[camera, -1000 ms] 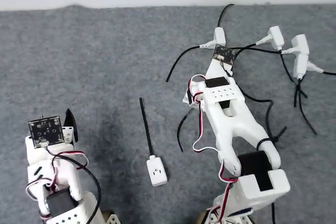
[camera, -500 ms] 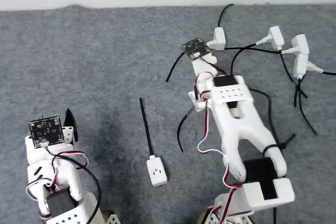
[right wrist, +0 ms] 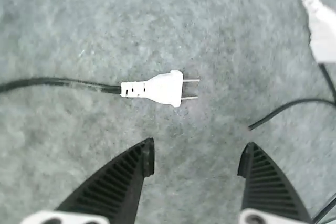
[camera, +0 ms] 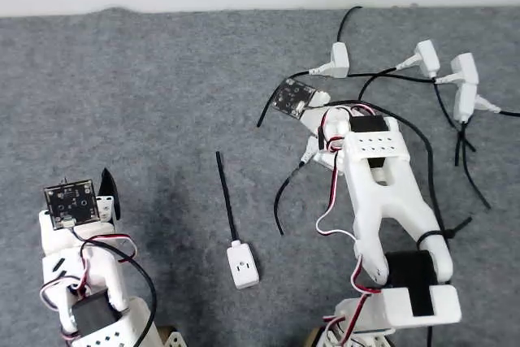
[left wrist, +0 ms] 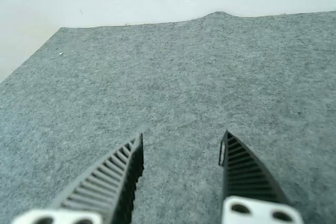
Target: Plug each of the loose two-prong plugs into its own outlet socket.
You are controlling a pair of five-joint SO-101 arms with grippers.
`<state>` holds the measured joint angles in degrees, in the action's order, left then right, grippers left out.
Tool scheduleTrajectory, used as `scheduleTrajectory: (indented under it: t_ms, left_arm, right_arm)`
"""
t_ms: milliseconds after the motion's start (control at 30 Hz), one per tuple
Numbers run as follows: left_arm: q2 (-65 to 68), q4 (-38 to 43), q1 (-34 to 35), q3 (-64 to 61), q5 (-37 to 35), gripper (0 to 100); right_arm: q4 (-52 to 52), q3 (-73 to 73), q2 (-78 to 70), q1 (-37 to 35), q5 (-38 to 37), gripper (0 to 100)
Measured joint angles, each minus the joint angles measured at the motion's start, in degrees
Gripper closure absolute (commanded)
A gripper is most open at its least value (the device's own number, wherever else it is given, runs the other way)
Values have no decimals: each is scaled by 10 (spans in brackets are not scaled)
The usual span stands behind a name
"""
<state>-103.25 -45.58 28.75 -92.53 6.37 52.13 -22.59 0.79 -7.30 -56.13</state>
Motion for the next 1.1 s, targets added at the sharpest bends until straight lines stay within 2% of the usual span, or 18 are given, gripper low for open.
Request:
scheduleTrajectory:
  t_ms: [133, 300, 367, 467, 667, 733, 933, 1100]
  left_arm:
    - [0, 0, 0, 0, 0, 772]
    - [0, 0, 0, 0, 0, 772]
    - [0, 0, 0, 0, 0, 772]
    - [0, 0, -2, 0, 10, 772]
    - [0, 0, -3, 0, 15, 772]
    - [0, 0, -3, 0, 15, 772]
    - [0, 0, -3, 0, 16, 772]
    - [0, 0, -3, 0, 16, 772]
  right_arm:
    - [-10, 0, 0, 0, -17, 739]
    - [-88, -20, 0, 9, -24, 739]
    - [-114, -35, 0, 17, -53, 739]
    - [-129, -67, 0, 17, -159, 738]
    - [-174, -127, 0, 16, -465, 738]
    - [-198, -137, 0, 16, -515, 738]
    - [-272, -159, 0, 16, -537, 738]
    - [-277, -174, 4, -13, -538, 738]
